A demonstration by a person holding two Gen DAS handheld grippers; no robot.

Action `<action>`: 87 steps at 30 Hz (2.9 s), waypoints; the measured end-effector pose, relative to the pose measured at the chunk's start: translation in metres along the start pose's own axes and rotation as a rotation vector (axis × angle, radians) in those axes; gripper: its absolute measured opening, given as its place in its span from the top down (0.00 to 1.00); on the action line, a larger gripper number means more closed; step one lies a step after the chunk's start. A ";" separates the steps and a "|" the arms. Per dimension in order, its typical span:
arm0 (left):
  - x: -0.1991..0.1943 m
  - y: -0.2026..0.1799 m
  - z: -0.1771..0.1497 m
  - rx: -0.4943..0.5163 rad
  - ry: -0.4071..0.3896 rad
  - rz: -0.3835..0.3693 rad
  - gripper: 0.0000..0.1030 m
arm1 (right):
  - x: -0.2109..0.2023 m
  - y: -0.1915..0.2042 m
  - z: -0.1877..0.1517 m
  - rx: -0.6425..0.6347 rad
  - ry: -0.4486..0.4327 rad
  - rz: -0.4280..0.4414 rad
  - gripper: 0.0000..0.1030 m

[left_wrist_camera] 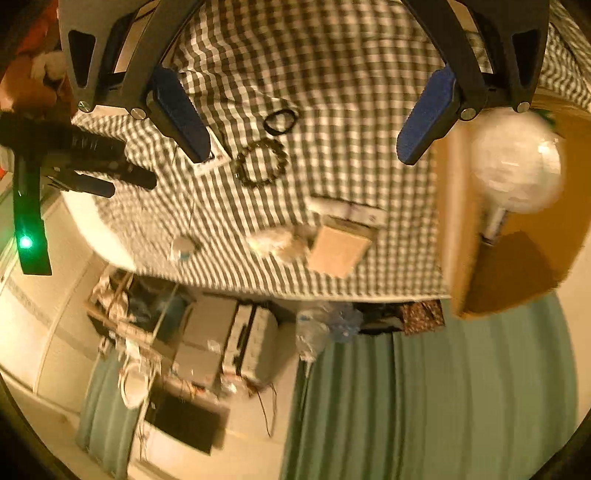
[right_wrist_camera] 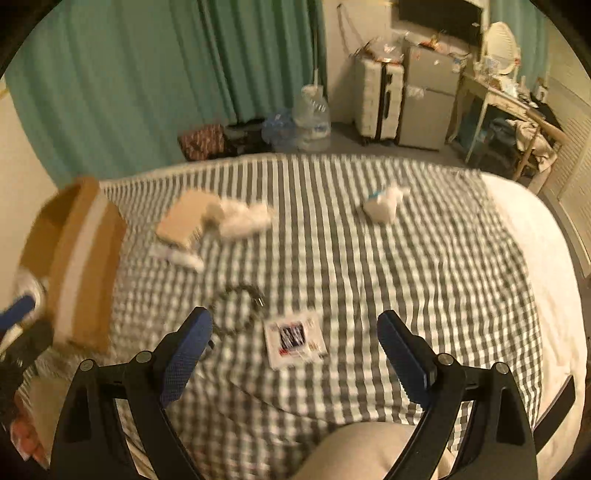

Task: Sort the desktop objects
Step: 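Grasp the black hair tie with the left tool while the right tool grasps the white sachet, then carry the hair tie and white sachet into the cardboard box and release both, then grasp the dark bead bracelet with the left tool while the right tool grasps the white bear figure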

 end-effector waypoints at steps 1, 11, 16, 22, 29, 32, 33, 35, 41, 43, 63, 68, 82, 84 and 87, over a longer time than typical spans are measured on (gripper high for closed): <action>0.013 -0.006 -0.006 0.017 0.022 0.006 0.00 | 0.004 0.001 -0.009 -0.019 0.017 -0.001 0.11; 0.115 -0.008 -0.091 0.049 0.262 0.058 0.00 | 0.066 -0.003 -0.050 -0.052 0.172 0.059 0.11; 0.132 -0.013 -0.099 0.062 0.277 0.037 0.00 | 0.088 0.008 -0.059 -0.087 0.250 0.066 0.11; 0.145 -0.016 -0.100 0.086 0.271 0.032 0.05 | 0.114 0.010 -0.068 -0.118 0.326 0.015 0.12; 0.140 -0.030 -0.097 0.149 0.265 -0.052 0.76 | 0.118 0.000 -0.073 -0.104 0.335 -0.037 0.50; 0.135 -0.024 -0.094 0.103 0.263 -0.064 0.93 | 0.110 -0.006 -0.073 -0.076 0.314 -0.038 0.59; 0.132 -0.021 -0.091 0.094 0.261 -0.072 0.93 | 0.106 -0.007 -0.072 -0.064 0.304 -0.026 0.61; 0.125 -0.019 -0.088 0.079 0.254 -0.086 0.94 | 0.096 -0.008 -0.071 -0.052 0.282 -0.008 0.62; 0.089 -0.019 -0.066 0.089 0.180 -0.102 0.94 | 0.044 -0.005 -0.064 -0.013 0.199 0.073 0.63; 0.070 -0.018 -0.051 0.086 0.136 -0.107 0.94 | 0.020 0.001 -0.054 -0.029 0.163 0.087 0.63; -0.100 0.199 0.086 -0.093 -0.127 0.145 0.94 | -0.121 0.271 0.067 -0.347 -0.100 0.463 0.63; -0.080 0.258 0.057 -0.174 -0.069 0.183 0.94 | -0.091 0.337 0.058 -0.405 -0.018 0.534 0.63; -0.052 0.269 0.039 -0.171 -0.028 0.285 0.17 | -0.051 0.361 0.080 -0.251 0.015 0.577 0.26; -0.061 0.260 0.041 -0.152 -0.045 0.296 0.16 | -0.053 0.348 0.078 -0.249 0.002 0.541 0.26; -0.079 0.242 0.049 -0.127 -0.093 0.291 0.12 | -0.060 0.318 0.076 -0.234 -0.034 0.486 0.26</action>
Point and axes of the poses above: each gripper's, at about its wrist camera, not at the fingertips, and x roughly the way its jaws point, y to its left, z to its top, the point moved 9 cm from there along x, roughly the way its jaws point, and after that the axes turned 4 degrees about -y, right-handed, at the moved point
